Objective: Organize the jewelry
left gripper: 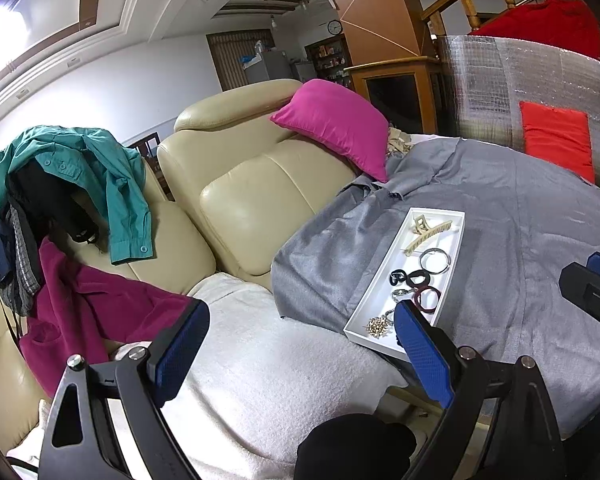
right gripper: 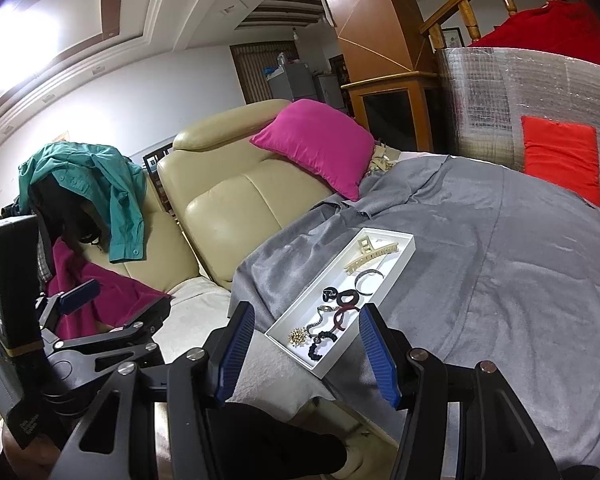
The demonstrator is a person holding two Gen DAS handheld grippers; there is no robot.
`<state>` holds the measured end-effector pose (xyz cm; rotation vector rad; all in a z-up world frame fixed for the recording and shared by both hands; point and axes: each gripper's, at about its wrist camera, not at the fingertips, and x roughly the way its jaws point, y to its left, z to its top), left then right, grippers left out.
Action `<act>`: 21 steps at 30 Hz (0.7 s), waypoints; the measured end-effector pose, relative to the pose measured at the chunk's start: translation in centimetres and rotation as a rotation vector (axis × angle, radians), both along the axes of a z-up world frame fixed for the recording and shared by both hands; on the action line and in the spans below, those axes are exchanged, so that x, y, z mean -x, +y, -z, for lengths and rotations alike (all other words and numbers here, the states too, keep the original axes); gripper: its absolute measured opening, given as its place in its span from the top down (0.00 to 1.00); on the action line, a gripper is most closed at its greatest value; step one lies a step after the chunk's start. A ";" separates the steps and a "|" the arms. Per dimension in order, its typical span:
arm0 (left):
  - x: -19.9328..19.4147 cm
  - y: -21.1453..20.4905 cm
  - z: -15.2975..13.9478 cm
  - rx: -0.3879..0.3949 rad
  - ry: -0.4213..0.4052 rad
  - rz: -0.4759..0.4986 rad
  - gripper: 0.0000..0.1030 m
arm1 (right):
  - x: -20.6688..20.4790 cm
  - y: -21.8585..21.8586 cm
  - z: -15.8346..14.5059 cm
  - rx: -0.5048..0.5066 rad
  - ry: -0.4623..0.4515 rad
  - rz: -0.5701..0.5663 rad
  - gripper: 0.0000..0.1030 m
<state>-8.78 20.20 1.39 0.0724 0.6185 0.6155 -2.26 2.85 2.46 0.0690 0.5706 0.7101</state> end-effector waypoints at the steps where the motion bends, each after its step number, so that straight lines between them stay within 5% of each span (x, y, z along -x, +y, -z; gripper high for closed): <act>1: 0.0 0.0 0.0 -0.001 0.001 0.000 0.09 | 0.0 0.1 0.0 0.001 0.000 -0.001 0.43; 21: -0.5 0.5 0.5 0.010 0.008 0.002 0.09 | -0.4 0.7 0.2 0.010 0.004 -0.006 0.43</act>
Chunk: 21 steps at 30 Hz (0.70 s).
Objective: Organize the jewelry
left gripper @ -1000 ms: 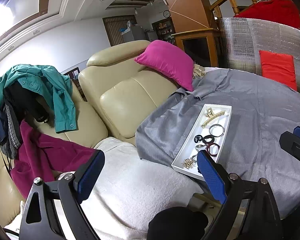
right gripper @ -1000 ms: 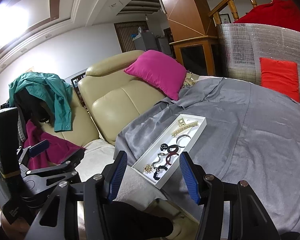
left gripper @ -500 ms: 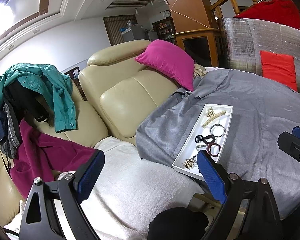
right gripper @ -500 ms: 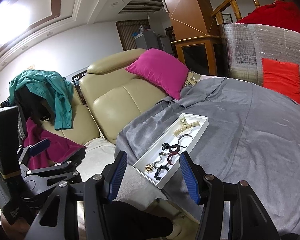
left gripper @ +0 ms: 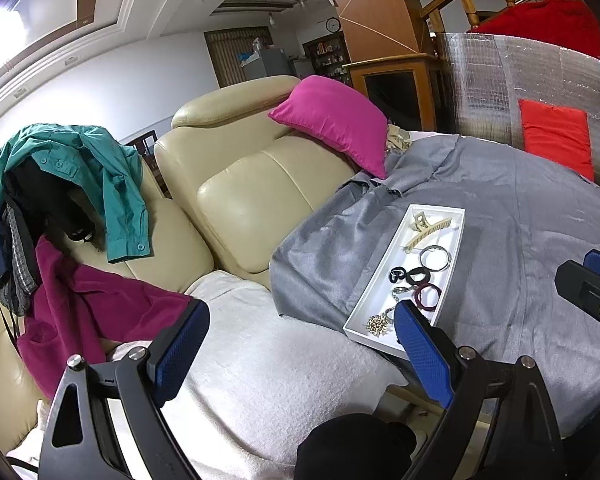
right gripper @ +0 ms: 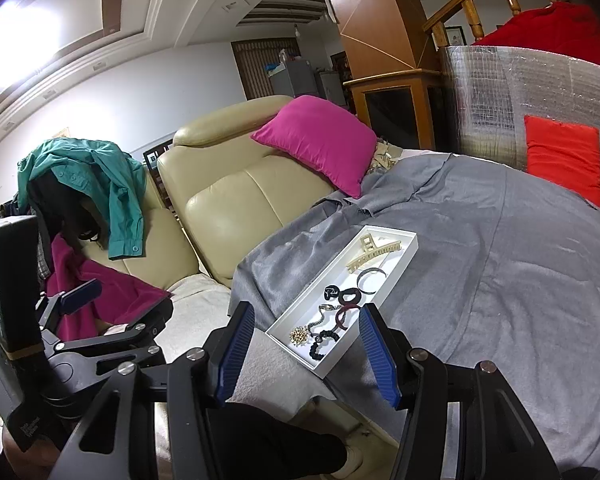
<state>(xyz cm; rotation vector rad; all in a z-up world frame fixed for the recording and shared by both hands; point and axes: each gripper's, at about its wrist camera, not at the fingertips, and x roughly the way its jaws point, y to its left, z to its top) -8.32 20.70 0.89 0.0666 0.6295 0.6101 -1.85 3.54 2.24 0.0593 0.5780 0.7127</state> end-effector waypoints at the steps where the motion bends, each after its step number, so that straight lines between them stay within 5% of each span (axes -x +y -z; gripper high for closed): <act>1: 0.1 0.0 0.0 0.001 0.000 0.001 0.09 | 0.0 0.0 0.0 0.000 0.000 0.000 0.43; 21: -0.2 0.7 0.6 0.009 0.008 -0.002 0.09 | -0.7 1.0 0.3 0.012 0.003 0.005 0.43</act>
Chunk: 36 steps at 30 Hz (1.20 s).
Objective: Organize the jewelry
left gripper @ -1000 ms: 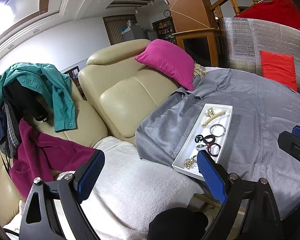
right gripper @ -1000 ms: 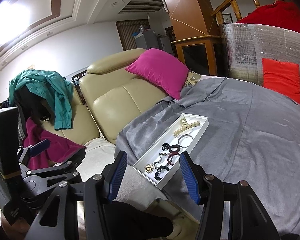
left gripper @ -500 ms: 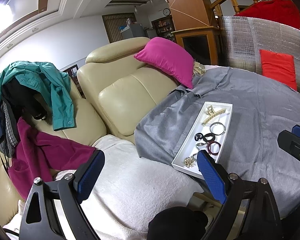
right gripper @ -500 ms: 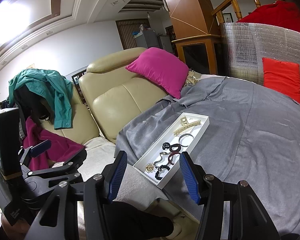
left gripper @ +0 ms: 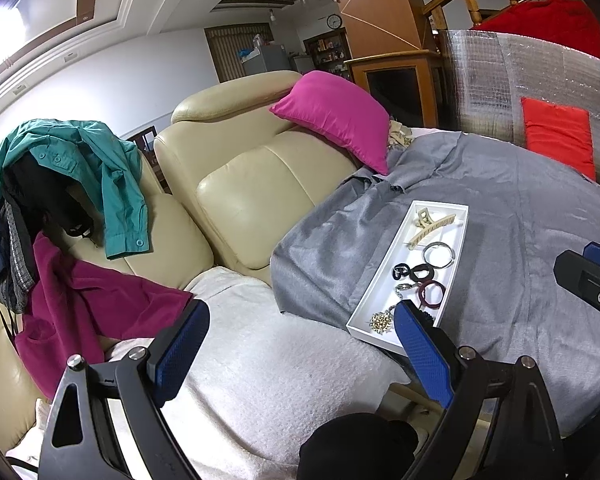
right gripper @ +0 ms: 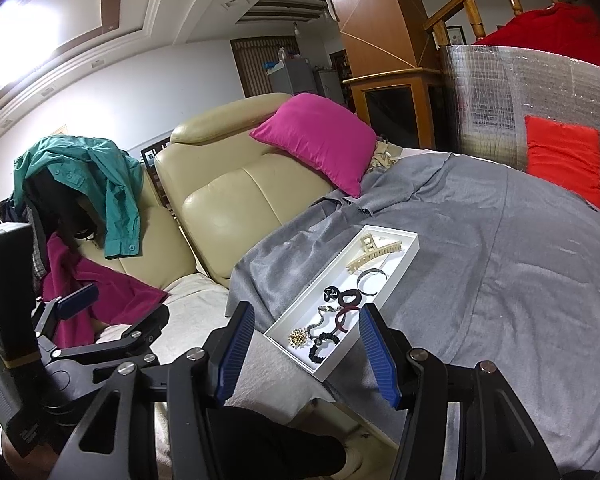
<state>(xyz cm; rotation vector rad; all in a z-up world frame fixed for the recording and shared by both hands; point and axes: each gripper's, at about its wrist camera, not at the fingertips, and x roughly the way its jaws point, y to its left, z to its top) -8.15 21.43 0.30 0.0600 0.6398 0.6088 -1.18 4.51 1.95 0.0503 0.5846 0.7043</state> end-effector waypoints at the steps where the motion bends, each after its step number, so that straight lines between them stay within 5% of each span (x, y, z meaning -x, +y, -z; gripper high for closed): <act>1: -0.1 0.1 0.0 0.001 0.002 0.000 0.09 | -0.1 0.1 0.0 0.000 0.001 0.000 0.43; 36: -4.7 3.5 1.5 0.036 0.060 -0.043 0.09 | -6.8 4.1 1.2 0.031 0.058 -0.029 0.43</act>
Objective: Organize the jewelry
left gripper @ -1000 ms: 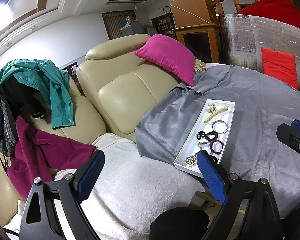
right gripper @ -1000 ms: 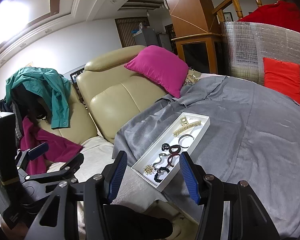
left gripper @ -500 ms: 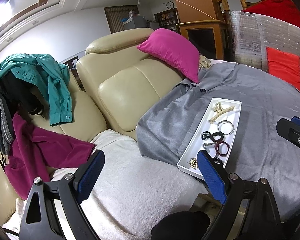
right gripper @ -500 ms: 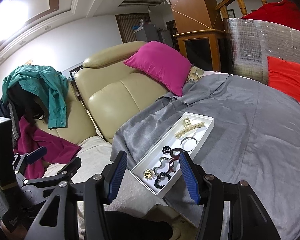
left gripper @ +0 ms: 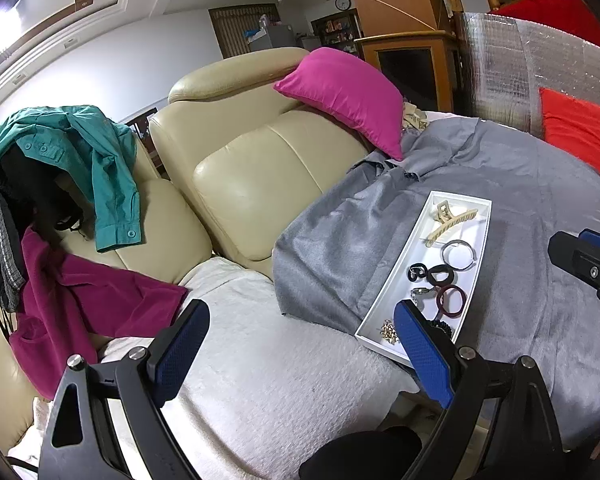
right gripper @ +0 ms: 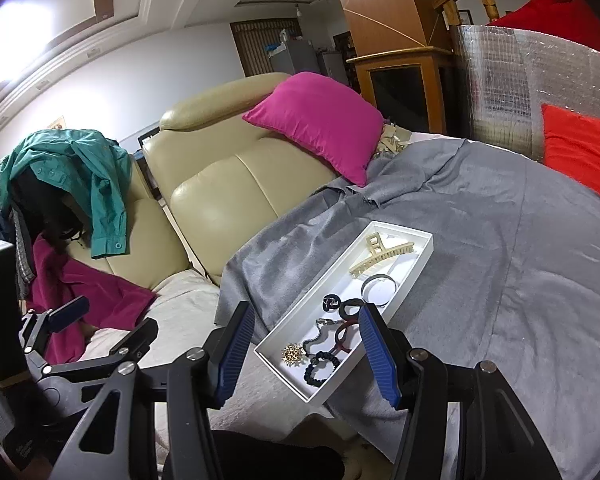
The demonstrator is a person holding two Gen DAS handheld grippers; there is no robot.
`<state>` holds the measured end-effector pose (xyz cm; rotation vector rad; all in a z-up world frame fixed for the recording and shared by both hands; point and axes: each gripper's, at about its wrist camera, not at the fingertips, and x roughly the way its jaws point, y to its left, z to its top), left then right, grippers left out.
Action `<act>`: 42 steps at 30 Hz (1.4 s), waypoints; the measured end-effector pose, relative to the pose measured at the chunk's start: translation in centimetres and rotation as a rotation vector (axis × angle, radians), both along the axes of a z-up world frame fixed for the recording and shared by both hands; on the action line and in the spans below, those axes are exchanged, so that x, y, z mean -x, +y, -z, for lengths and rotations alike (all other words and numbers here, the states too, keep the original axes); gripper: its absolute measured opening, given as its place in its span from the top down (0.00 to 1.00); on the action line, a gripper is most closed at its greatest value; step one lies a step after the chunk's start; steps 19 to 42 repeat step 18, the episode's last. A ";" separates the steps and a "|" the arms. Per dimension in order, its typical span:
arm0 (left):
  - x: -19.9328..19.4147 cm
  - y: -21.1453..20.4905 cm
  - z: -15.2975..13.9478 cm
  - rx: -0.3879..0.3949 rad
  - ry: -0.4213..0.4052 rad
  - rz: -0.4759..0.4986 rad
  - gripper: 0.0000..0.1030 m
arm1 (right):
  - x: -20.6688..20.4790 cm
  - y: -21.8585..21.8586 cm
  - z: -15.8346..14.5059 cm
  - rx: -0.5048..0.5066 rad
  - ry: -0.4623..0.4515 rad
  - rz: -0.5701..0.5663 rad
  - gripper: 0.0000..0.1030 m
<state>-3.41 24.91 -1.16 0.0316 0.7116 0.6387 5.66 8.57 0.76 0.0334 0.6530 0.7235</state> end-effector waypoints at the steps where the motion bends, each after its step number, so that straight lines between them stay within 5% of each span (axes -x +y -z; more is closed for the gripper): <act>1: -0.2 0.1 0.1 0.001 0.003 0.000 0.09 | -0.3 0.1 0.1 0.002 0.002 -0.001 0.43; 12: -2.5 0.5 0.4 0.004 0.006 0.002 0.09 | -2.6 0.8 0.7 0.011 0.020 -0.012 0.43; 18: -7.3 -3.0 0.5 0.064 0.013 0.139 0.09 | -4.7 -4.2 0.7 -0.002 0.007 0.091 0.43; 42: -7.3 -3.0 0.5 0.064 0.013 0.139 0.09 | -4.7 -4.2 0.7 -0.002 0.007 0.091 0.43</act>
